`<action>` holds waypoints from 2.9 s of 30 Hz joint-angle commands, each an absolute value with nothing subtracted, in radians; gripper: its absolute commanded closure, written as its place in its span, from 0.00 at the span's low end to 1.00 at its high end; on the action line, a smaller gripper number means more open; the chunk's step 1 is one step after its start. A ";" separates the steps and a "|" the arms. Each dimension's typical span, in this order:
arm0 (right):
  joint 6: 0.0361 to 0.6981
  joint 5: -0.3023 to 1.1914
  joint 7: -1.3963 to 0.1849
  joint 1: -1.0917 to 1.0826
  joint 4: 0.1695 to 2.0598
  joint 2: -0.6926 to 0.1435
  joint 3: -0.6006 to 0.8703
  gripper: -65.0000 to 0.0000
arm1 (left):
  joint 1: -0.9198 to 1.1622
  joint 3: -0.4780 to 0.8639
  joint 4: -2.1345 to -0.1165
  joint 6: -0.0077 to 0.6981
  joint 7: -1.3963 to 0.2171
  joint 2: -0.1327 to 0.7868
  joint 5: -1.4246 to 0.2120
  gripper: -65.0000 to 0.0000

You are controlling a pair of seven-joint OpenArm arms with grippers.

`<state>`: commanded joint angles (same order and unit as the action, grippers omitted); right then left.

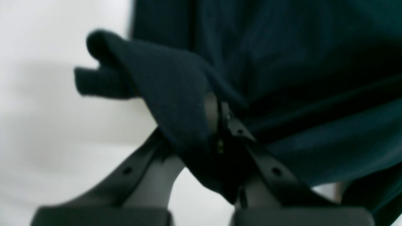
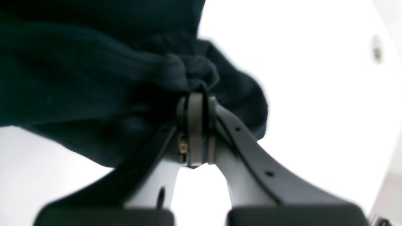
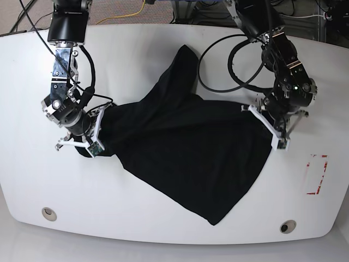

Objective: Layout the t-shirt on the table in an organized manner, then fold the t-shirt properly
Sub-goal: 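Lift the t-shirt with both grippers and shake it out, then lay the t-shirt down with both grippers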

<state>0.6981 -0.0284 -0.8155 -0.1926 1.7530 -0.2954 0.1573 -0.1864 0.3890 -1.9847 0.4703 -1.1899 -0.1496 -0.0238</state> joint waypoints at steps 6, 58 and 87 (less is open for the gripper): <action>0.698 -0.039 -0.816 -0.332 1.748 -0.275 0.171 1.00 | -0.328 0.375 -2.014 0.470 -1.191 -0.147 -0.025 1.00; 0.698 -0.028 -1.218 -0.423 2.032 -0.352 0.329 1.00 | -0.808 0.374 -1.957 0.504 -1.388 -0.157 -0.099 1.00; 0.698 -0.028 -0.989 0.058 1.965 0.094 0.300 0.65 | 0.084 0.590 -2.006 0.504 -1.376 0.163 -0.346 1.00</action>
